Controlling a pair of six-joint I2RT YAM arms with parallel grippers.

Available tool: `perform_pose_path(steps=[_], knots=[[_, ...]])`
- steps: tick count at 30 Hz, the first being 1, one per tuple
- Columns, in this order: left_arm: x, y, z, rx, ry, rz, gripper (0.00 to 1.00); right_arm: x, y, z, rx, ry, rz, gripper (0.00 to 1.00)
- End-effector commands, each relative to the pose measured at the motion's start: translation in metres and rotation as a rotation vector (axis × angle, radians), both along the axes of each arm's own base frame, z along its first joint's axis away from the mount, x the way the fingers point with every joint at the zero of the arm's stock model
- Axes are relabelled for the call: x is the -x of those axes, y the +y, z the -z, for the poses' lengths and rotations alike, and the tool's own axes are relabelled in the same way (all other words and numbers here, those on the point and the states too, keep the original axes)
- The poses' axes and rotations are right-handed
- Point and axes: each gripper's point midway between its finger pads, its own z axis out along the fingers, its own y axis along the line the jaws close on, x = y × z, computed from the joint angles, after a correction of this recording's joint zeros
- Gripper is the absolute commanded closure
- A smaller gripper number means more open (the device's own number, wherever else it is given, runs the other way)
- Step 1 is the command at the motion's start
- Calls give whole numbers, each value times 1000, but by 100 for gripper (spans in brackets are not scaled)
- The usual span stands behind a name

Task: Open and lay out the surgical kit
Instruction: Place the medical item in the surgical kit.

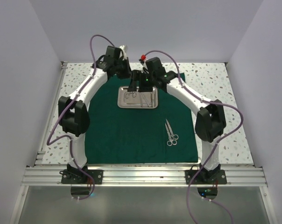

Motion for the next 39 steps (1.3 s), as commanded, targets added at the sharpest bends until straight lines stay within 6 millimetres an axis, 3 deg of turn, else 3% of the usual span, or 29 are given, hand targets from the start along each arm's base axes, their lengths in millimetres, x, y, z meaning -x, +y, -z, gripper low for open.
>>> perform_pose_path(steps=[1, 4, 5, 7, 8, 12, 14, 16, 18, 19, 20, 21, 22, 23, 24, 25, 27, 28, 30, 39], knots=[[6, -3, -46, 68, -84, 12, 100, 0, 23, -6, -21, -31, -53, 30], [10, -3, -53, 77, -90, 15, 100, 0, 33, 4, -10, -23, -70, 50], [11, -3, -53, 77, -87, 14, 100, -1, 36, 3, -13, -27, -74, 78], [14, -1, -57, 82, -95, 15, 100, 0, 38, 12, 7, -7, -81, 98], [15, -1, -55, 81, -93, 15, 100, -2, 38, 8, 7, -13, -78, 100], [16, 8, -48, 36, -86, 9, 100, 5, 25, -2, 60, -39, -82, 100], [13, 16, -41, -8, -74, -6, 79, 11, 8, -17, 99, -76, -65, 100], [10, 41, -24, -100, -34, -82, 65, 28, -12, -26, 150, -91, -85, 100], [8, 69, -12, -180, -9, -159, 57, 45, -31, -24, 209, -88, -99, 100], [7, 78, -7, -197, 1, -178, 53, 58, -44, -8, 245, -54, -101, 100], [7, 92, 1, -218, 19, -203, 52, 69, -55, -21, 246, -83, -90, 100], [6, 100, 4, -230, 23, -220, 52, 77, -64, -20, 256, -80, -88, 100], [7, 105, 10, -240, 34, -226, 51, 92, -76, 1, 292, -34, -92, 100], [7, 110, 12, -249, 35, -230, 52, 103, -84, -8, 283, -50, -87, 100], [5, 117, 12, -262, 30, -244, 52, 111, -90, -2, 291, -36, -83, 100], [5, 121, 14, -270, 31, -247, 51, 126, -101, 22, 325, 17, -87, 100], [3, 125, 19, -282, 31, -248, 52, 141, -114, 31, 330, 43, -61, 100], [2, 125, 20, -285, 32, -245, 52, 156, -125, 53, 363, 93, -59, 100], [1, 125, 25, -292, 38, -241, 53, 173, -140, 77, 383, 142, -30, 100], [-6, 118, 35, -283, 49, -194, 57, 192, -166, 139, 491, 273, 67, 100]])
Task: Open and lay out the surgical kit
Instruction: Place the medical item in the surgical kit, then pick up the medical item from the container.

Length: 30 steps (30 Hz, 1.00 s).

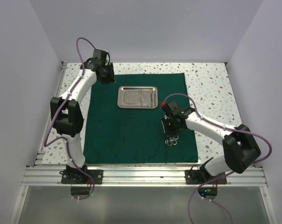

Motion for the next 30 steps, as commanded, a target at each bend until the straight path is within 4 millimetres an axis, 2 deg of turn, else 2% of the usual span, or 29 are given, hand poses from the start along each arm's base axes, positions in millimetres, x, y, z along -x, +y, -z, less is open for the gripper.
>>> perform_pose_path(steps=[1, 3, 4, 5, 6, 9, 11, 13, 15, 17, 18, 20, 21, 22, 24, 25, 26, 28, 30], knots=[[-9, -2, -7, -9, -26, 40, 57, -13, 0, 9, 22, -32, 75, 100], [-8, -2, -7, -12, -25, 42, 57, -14, -6, 12, 49, -30, 117, 100], [-7, -1, -6, -12, -22, 43, 58, -14, -7, 13, 62, -24, 127, 95], [-6, -1, -8, -7, -24, 45, 58, -14, -11, 14, 82, -19, 143, 77], [-4, -1, -4, -7, -15, 46, 58, -14, -12, 12, 94, -21, 151, 50], [-1, -1, -3, -4, -13, 49, 59, -17, -25, 1, 157, -46, 189, 22], [-2, 1, -4, -5, -16, 45, 59, -17, -32, -11, 174, -68, 199, 20], [-3, 0, -4, -5, -20, 46, 59, -25, -30, -28, 156, -111, 211, 20], [-5, -4, -4, -1, -23, 51, 60, -34, -30, -51, 139, -169, 226, 20], [-5, -13, 3, -18, -10, 65, 60, -41, -32, -68, 137, -214, 236, 20], [-7, -17, 2, -29, -14, 69, 60, -50, -32, -83, 134, -260, 247, 19], [-4, -34, 15, -54, 16, 97, 60, -60, -31, -102, 136, -304, 241, 19], [-6, -42, 13, -50, 11, 107, 61, -63, -31, -105, 144, -310, 235, 19], [-5, -56, 22, -46, 29, 121, 61, -65, -32, -109, 160, -317, 220, 19], [-9, -67, 25, -54, 20, 118, 61, -71, -30, -119, 158, -338, 213, 19], [-8, -78, 28, -51, 22, 125, 61, -71, -29, -120, 159, -334, 203, 19], [-10, -83, 39, -58, 34, 125, 61, -71, -28, -121, 160, -334, 195, 19], [-13, -99, 42, -54, 27, 133, 61, -68, -28, -124, 148, -332, 188, 19], [-22, -108, 53, -66, 22, 128, 60, -62, -27, -121, 133, -311, 181, 19]])
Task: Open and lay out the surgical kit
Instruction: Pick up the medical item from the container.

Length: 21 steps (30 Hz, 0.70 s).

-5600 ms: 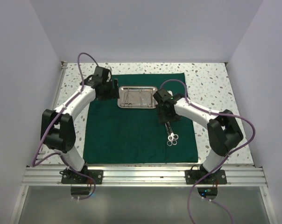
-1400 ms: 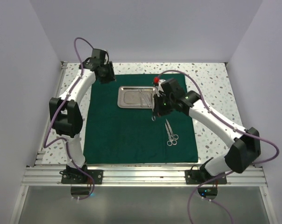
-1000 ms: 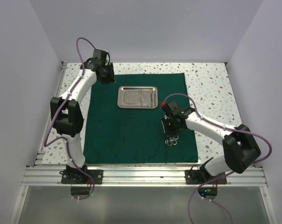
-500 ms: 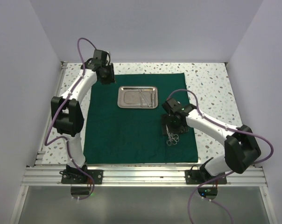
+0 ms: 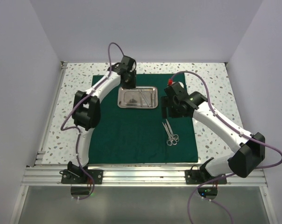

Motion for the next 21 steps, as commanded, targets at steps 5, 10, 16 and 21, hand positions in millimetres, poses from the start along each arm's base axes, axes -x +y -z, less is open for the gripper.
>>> perform_pose_path(steps=[5, 10, 16, 21], knots=[[-34, -33, 28, 4, -29, -62, 59, 26, -13, -2, 1, 47, -13, 19], [-52, -50, 48, 26, -50, -102, 58, 38, -22, -2, 8, 58, -17, 19], [-62, -58, 68, -7, -72, -101, 57, 49, -28, 1, 6, 73, -22, 19], [-58, -46, 82, -112, -65, -94, 59, 45, -28, 2, 16, 61, -27, 19]])
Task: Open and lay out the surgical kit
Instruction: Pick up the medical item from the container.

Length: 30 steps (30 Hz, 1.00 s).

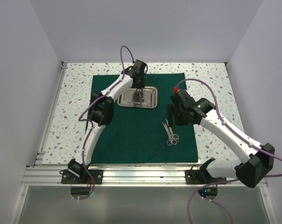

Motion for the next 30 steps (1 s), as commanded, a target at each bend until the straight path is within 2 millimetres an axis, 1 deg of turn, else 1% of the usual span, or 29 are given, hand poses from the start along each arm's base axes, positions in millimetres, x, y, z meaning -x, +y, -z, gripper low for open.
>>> perform_pose_path(steps=[1, 4, 5, 7, 10, 12, 14, 15, 16, 17, 19, 21, 24, 27, 28, 30], knots=[[2, 11, 19, -100, 13, -4, 60, -3, -1, -2, -6, -11, -10, 19], [15, 24, 28, -179, 57, 0, 64, -12, 2, 2, -22, -17, -9, 19], [20, 30, 33, -217, 68, -3, 66, -12, 3, 5, -28, -6, -12, 19], [25, 36, 37, -256, 85, 7, 69, -17, 2, 7, -37, -6, -2, 19], [36, 47, 50, -311, 130, 6, 74, -26, 1, 10, -52, -2, -1, 19], [39, 48, 56, -316, 151, 17, 76, -30, -3, 12, -60, 5, 12, 19], [45, 46, 67, -312, 182, 38, 81, -34, -6, 13, -65, 5, 11, 19], [46, 45, 69, -307, 190, 45, 84, -37, -11, 13, -65, 6, 25, 19], [50, 43, 78, -297, 212, 60, 94, -40, -17, 15, -53, 7, 19, 19], [50, 42, 78, -292, 214, 63, 94, -40, -17, 15, -53, 7, 19, 19], [51, 41, 80, -287, 221, 68, 100, -42, -21, 16, -47, 9, 24, 19], [50, 40, 80, -283, 219, 69, 100, -43, -22, 16, -46, 8, 20, 19], [45, 40, 73, -266, 203, 67, 100, -45, -21, 16, -56, 6, 22, 19], [37, 42, 56, -238, 174, 51, 100, -47, -16, 15, -76, 8, 22, 20], [32, 44, 43, -219, 153, 39, 100, -48, -15, 14, -83, 6, 24, 20], [26, 47, 28, -199, 128, 28, 100, -53, -11, 11, -99, -3, 21, 20]])
